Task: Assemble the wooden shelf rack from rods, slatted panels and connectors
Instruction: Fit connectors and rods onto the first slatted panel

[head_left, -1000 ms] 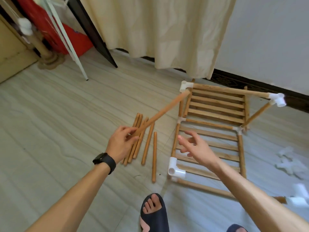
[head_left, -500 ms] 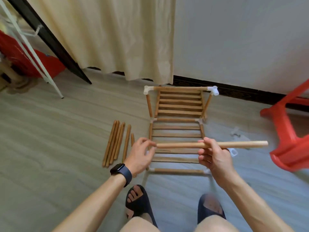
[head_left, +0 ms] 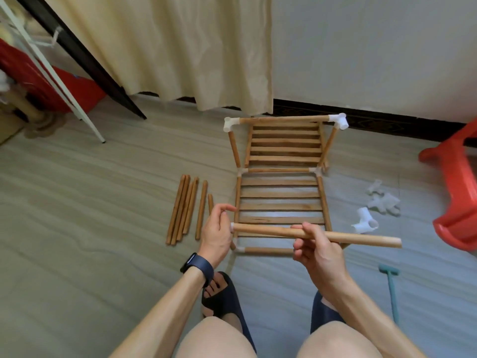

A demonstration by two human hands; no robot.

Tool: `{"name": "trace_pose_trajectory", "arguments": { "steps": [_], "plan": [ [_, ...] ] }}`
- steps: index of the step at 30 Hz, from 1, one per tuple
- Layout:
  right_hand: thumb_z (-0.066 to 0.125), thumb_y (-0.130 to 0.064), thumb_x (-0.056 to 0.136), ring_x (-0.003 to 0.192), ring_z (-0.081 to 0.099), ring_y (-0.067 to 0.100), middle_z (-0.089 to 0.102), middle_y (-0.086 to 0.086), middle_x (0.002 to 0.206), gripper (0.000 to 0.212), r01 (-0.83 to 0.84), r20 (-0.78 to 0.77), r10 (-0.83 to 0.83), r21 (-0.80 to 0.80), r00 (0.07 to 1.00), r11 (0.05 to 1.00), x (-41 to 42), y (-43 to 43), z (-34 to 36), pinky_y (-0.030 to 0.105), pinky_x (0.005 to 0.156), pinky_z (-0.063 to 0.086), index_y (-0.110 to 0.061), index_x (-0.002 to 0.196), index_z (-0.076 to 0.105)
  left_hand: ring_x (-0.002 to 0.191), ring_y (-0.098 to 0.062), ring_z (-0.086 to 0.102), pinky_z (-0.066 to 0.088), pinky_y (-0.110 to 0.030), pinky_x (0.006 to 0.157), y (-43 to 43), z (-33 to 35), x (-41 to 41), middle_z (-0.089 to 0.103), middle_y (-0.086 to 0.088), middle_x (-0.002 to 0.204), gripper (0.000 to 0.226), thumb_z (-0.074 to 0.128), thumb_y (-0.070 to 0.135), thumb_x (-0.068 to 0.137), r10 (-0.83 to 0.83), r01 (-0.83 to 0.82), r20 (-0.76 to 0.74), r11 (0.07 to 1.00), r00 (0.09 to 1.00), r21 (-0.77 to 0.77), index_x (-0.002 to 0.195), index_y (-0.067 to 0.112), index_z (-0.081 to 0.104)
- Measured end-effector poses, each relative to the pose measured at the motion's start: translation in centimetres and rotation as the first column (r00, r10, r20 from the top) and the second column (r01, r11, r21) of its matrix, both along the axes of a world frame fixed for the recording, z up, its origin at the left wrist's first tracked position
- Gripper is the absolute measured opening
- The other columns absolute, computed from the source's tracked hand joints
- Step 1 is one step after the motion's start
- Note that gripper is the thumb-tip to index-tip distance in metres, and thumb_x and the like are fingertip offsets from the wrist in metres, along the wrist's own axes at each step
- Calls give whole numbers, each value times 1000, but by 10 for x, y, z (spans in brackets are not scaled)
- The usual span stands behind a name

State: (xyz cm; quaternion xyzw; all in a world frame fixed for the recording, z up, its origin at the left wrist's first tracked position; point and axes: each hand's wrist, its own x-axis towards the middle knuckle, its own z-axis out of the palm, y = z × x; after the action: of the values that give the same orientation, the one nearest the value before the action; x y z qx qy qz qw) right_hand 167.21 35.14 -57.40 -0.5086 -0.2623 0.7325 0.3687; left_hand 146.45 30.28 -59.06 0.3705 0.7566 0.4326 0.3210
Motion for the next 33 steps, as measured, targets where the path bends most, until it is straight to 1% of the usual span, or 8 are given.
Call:
{"name": "trace_pose_trajectory", "arguments": {
  "steps": [6, 10, 14, 17, 21, 25, 29, 33],
  "plan": [
    [61, -24, 98, 56, 55, 13, 58, 5, 62, 28, -44, -123, 30, -116, 992, 992, -8, 14, -6, 23, 56, 51, 1, 94, 73, 63, -12, 50, 44, -26, 56, 1, -9, -4, 52, 1, 73, 26, 34, 21, 108, 2, -3, -46, 1000, 999, -31, 100, 31, 56],
    [58, -23, 100, 52, 48, 13, 51, 3, 59, 26, -45, -112, 30, -132, 993, 990, -22, 18, -11, 27, 59, 45, -2, 91, 69, 58, -8, 47, 40, -17, 49, 1, -12, 1, 50, 3, 71, 23, 35, 19, 107, 36, -37, -68, 999, 997, -27, 100, 24, 56],
    [57, -21, 101, 50, 45, 13, 47, 2, 57, 27, -27, -117, 6, -180, 993, 983, -34, 17, -14, 27, 56, 43, -4, 81, 67, 62, -15, 51, 45, -31, 55, -2, -12, -2, 52, -1, 73, 22, 36, 18, 107, 61, -64, -94, 998, 994, -24, 98, 25, 55],
    [61, -24, 99, 54, 53, 14, 54, 4, 62, 27, -122, -136, 95, -212, 986, 970, -25, 19, -11, 25, 56, 49, 0, 95, 71, 73, -30, 62, 53, -43, 63, -6, -8, -9, 58, -5, 80, 22, 35, 21, 107, -37, 27, -116, 996, 993, -84, 99, 27, 54],
    [67, -41, 93, 70, 65, 16, 76, 13, 91, 41, -370, -48, 368, -201, 929, 907, -4, 24, 3, 30, 73, 57, -3, 108, 70, 77, -19, 56, 49, -27, 65, 6, 3, -21, 53, -5, 101, 22, 35, 23, 107, -177, 136, -214, 971, 960, -196, 105, 24, 57],
    [59, -46, 97, 75, 69, 14, 77, 9, 97, 39, -547, 247, 528, 10, 812, 837, 34, 28, 18, 27, 71, 54, -11, 113, 68, 99, -16, 56, 55, -35, 87, 33, 32, -29, 46, 2, 123, 15, 46, 31, 104, -439, 293, -423, 883, 793, -366, 112, 31, 59],
    [61, -30, 99, 65, 63, 14, 71, 2, 77, 19, -291, 442, 150, 271, 885, 917, 89, 39, 20, 31, 64, 51, -17, 94, 74, 113, -16, 51, 48, -37, 98, 72, 78, 7, 52, 1, 130, 33, 48, 39, 103, -752, 540, -403, 656, 521, -528, 133, 27, 52],
    [62, -32, 97, 78, 61, 12, 67, -6, 83, 11, -51, 571, -219, 419, 791, 907, 118, 65, 17, 27, 68, 44, -23, 95, 66, 118, -23, 54, 50, -42, 96, 108, 91, 71, 50, -2, 139, 54, 54, 49, 98, -872, 617, -415, 481, 261, -623, 145, 26, 41]
  ]
}}
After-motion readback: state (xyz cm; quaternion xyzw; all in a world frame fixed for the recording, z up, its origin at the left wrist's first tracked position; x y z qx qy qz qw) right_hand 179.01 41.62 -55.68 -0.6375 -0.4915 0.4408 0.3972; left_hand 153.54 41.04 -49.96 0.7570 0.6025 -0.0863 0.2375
